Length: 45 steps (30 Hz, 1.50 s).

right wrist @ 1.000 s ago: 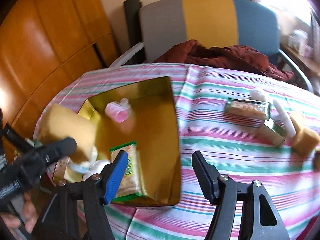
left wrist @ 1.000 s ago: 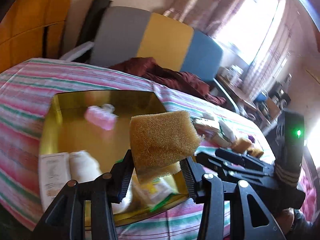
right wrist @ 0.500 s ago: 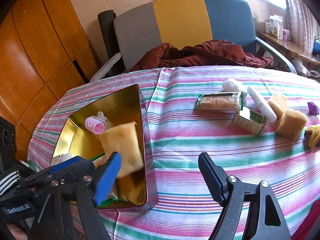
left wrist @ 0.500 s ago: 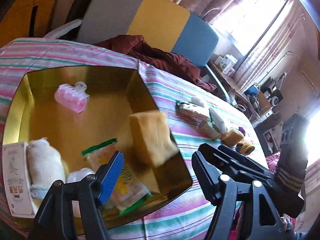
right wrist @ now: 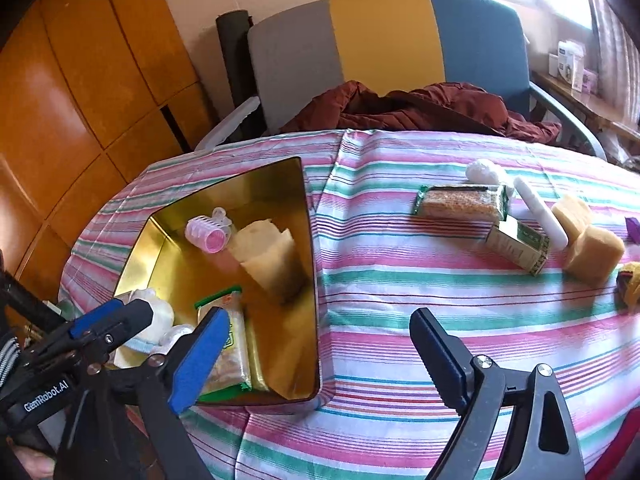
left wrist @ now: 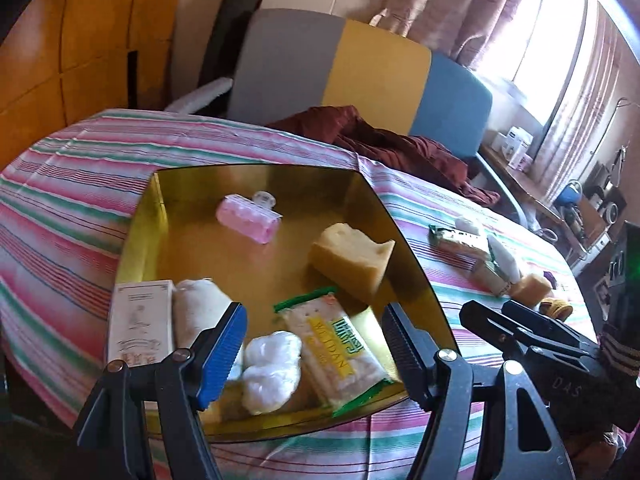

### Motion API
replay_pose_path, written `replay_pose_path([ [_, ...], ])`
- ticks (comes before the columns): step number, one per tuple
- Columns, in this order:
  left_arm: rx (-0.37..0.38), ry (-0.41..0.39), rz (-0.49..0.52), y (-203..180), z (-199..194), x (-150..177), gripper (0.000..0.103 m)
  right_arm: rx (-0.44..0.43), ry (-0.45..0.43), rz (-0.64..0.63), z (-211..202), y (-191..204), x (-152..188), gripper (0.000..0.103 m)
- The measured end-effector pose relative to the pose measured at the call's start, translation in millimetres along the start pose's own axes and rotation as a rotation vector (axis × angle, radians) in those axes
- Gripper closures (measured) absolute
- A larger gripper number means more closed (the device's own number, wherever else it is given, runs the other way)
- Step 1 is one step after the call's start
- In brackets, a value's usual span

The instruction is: Organize objects

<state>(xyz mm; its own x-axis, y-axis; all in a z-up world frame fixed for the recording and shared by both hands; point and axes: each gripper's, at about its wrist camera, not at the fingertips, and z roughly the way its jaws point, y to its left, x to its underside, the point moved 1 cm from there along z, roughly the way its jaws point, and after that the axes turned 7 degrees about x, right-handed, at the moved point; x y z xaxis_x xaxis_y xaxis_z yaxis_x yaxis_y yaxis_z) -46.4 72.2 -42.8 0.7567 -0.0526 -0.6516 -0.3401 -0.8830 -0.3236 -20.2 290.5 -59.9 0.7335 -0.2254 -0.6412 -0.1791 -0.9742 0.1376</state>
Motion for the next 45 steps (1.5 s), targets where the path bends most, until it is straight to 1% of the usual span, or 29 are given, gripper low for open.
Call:
replay_pose_path([
  [6,-0.038,-0.034,0.058,-5.9,-13.2,1.9,0.033,0.005,-0.016,-0.044,-5.0,10.5,2.3,0.009],
  [9,-0.048,-0.034,0.078,-9.8,-15.8,3.7,0.033,0.003,-0.019,-0.056,-7.0,13.9,3.9,0.008],
  [17,-0.056,-0.014,0.083,-11.4,-16.0,9.4,0.033,0.005,-0.02,-0.068,-10.7,16.2,5.8,0.006],
  [24,-0.074,-0.013,0.088,-12.2,-15.8,10.7,0.033,0.005,-0.015,-0.071,-10.2,16.1,7.0,0.004],
  [36,-0.069,-0.011,0.101,-16.6,-16.0,9.6,0.033,0.008,-0.001,-0.06,-5.7,9.6,8.4,0.004],
  [45,-0.048,0.004,0.121,-24.4,-12.4,9.0,0.033,0.036,0.015,-0.022,-0.1,-11.7,7.5,0.004],
])
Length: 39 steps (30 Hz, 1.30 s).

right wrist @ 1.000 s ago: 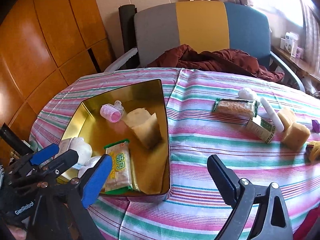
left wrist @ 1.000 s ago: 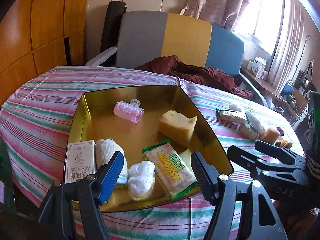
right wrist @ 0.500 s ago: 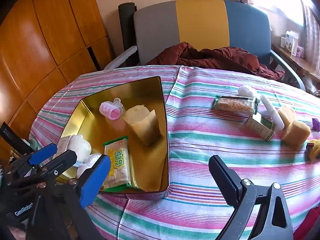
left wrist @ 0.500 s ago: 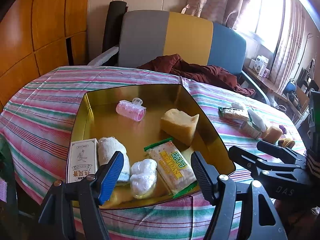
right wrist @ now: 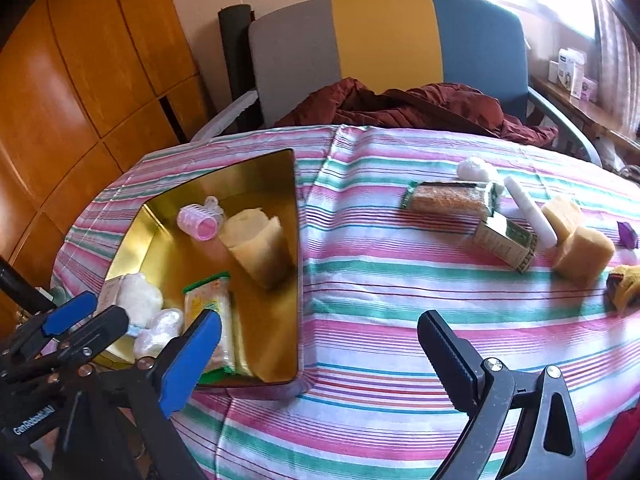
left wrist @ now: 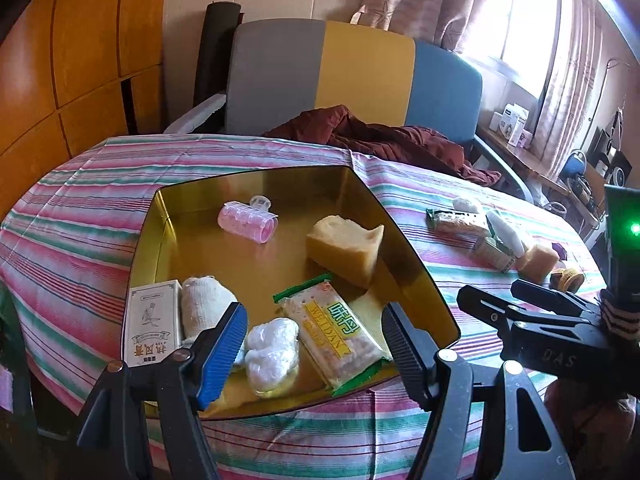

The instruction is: Organize objects

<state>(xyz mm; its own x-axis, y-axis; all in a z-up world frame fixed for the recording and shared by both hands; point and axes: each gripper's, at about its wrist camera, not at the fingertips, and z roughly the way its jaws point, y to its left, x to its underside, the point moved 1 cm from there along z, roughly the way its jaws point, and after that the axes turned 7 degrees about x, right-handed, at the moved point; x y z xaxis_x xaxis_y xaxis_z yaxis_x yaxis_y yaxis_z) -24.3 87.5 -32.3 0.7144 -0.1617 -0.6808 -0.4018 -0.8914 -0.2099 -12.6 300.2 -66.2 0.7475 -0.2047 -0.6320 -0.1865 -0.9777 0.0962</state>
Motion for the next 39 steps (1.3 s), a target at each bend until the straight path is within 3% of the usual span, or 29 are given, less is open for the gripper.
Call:
replay_pose_path([
  [21,0.142,0.09,0.086,-47.6,27.2,-13.1,0.033,0.113,0.073,0.243,1.0,-144.6,-5.7,0.004],
  [27,0.196,0.114,0.115,-72.8,37.8,-22.9,0.033,0.164,0.037,0.303,-13.0,-196.7,-21.6,0.004],
  [32,0.232,0.146,0.16,-99.2,51.0,-26.6,0.033,0.268,-0.052,0.344,-35.5,-249.2,-39.1,0.003],
  [39,0.273,0.211,0.262,-151.5,82.0,-30.5,0.031,0.347,-0.14,0.614,-53.7,-336.5,-24.8,0.002],
])
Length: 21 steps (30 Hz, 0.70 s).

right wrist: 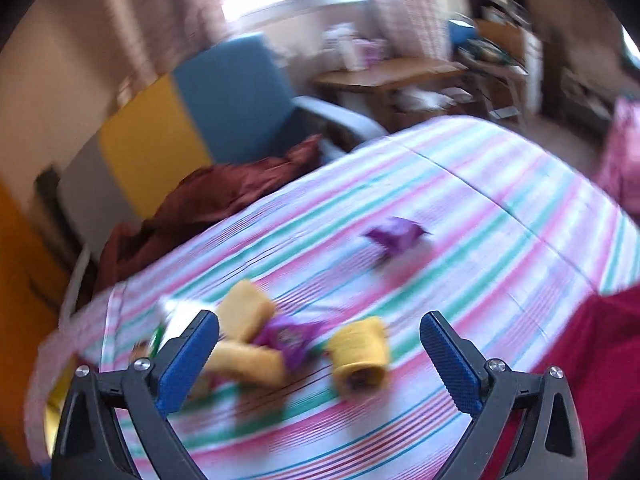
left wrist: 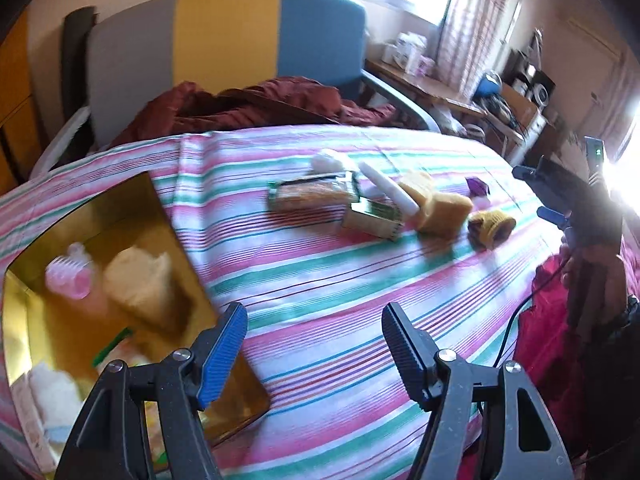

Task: Organize objects
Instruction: 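Move both open tools over the cloth toward the green box and yellow knitted sock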

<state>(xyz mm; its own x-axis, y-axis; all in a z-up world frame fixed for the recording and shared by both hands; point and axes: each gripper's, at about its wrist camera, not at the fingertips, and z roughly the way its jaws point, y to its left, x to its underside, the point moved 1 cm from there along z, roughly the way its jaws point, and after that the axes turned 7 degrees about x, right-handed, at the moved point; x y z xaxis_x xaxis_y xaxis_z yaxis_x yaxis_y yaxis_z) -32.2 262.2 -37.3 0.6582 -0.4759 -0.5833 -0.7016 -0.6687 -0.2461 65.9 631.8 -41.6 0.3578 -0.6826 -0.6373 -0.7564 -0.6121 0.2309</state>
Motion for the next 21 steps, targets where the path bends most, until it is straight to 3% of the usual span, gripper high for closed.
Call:
replay_pose_path([
  [4,0.012,0.054,0.051,-19.5,32.2,-10.9,0.031,-0.006,0.033,0.183,6.9,-44.1,-8.7,0.001],
  [7,0.021,0.094,0.075,-27.7,56.8,-17.7,0.031,-0.024,0.074,0.229,13.9,-52.0,-8.4,0.001],
  [10,0.033,0.117,0.083,-31.4,76.9,-24.8,0.03,-0.05,0.138,0.204,24.8,-44.6,-4.4,0.001],
  [12,0.038,0.13,0.094,-33.9,88.3,-30.1,0.024,-0.048,0.18,0.164,32.7,-34.5,-1.7,0.001],
  [21,0.061,0.149,0.171,-46.9,132.7,-54.4,0.017,-0.006,0.222,0.063,44.5,-20.2,9.6,0.001],
])
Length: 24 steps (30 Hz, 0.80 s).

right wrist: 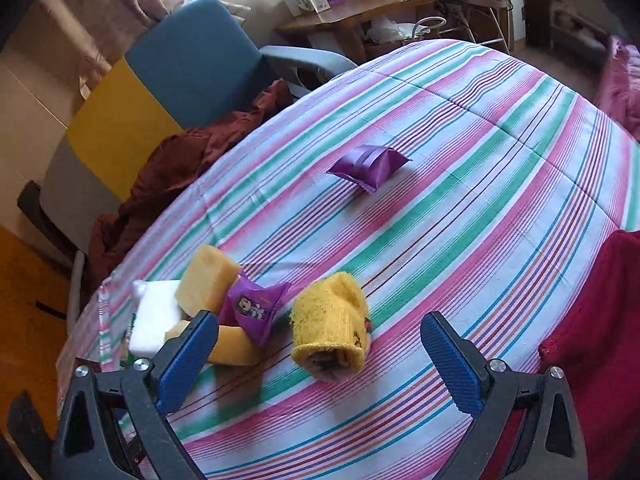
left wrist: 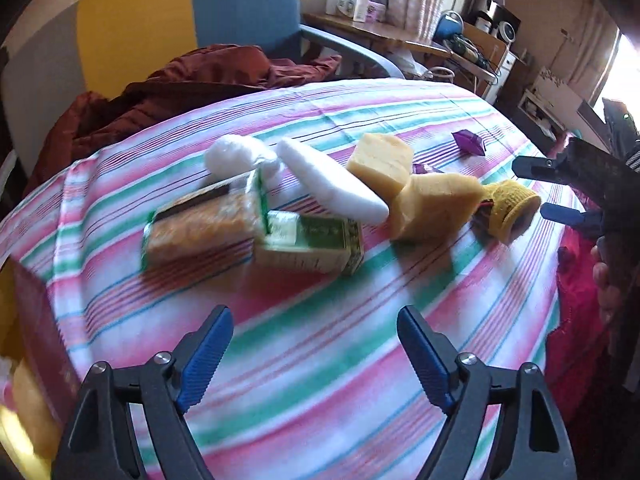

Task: Organize objects
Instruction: 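Move both open tools over the cloth toward the green box and yellow knitted sock, then grasp the green essential-oil box with the left tool while the right tool grasps the yellow knitted sock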

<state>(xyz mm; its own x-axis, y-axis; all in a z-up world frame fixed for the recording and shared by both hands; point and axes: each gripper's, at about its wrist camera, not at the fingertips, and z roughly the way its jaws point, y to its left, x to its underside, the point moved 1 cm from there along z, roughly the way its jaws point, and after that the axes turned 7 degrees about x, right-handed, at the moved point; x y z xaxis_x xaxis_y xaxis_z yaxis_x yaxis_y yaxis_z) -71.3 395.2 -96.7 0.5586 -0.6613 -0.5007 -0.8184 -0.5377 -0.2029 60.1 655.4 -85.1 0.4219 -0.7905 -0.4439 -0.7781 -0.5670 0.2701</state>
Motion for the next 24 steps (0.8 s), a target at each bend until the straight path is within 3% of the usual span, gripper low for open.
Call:
replay_pose_path([
  [12,0.025,0.003,-0.014,7.0,40.0,-27.7,0.012,0.03,-0.003,-0.079,11.9,13.9,-0.6,0.001],
  [14,0.039,0.002,-0.009,6.5,42.7,-29.2,0.014,0.045,-0.012,-0.094,15.5,17.2,-1.2,0.002],
  [17,0.053,-0.004,-0.009,5.7,49.2,-31.0,0.027,0.079,-0.013,-0.126,21.0,20.5,-0.8,0.005],
  [20,0.063,-0.021,-0.007,7.1,48.4,-29.0,0.027,0.102,0.002,-0.164,29.5,23.7,0.1,0.023],
  [22,0.081,-0.02,-0.015,7.3,44.8,-25.1,0.027,0.131,0.044,-0.204,38.1,26.2,3.6,0.063],
  [24,0.087,-0.021,-0.017,5.9,39.1,-17.9,0.028,0.147,0.047,-0.23,39.6,27.7,6.4,0.066],
])
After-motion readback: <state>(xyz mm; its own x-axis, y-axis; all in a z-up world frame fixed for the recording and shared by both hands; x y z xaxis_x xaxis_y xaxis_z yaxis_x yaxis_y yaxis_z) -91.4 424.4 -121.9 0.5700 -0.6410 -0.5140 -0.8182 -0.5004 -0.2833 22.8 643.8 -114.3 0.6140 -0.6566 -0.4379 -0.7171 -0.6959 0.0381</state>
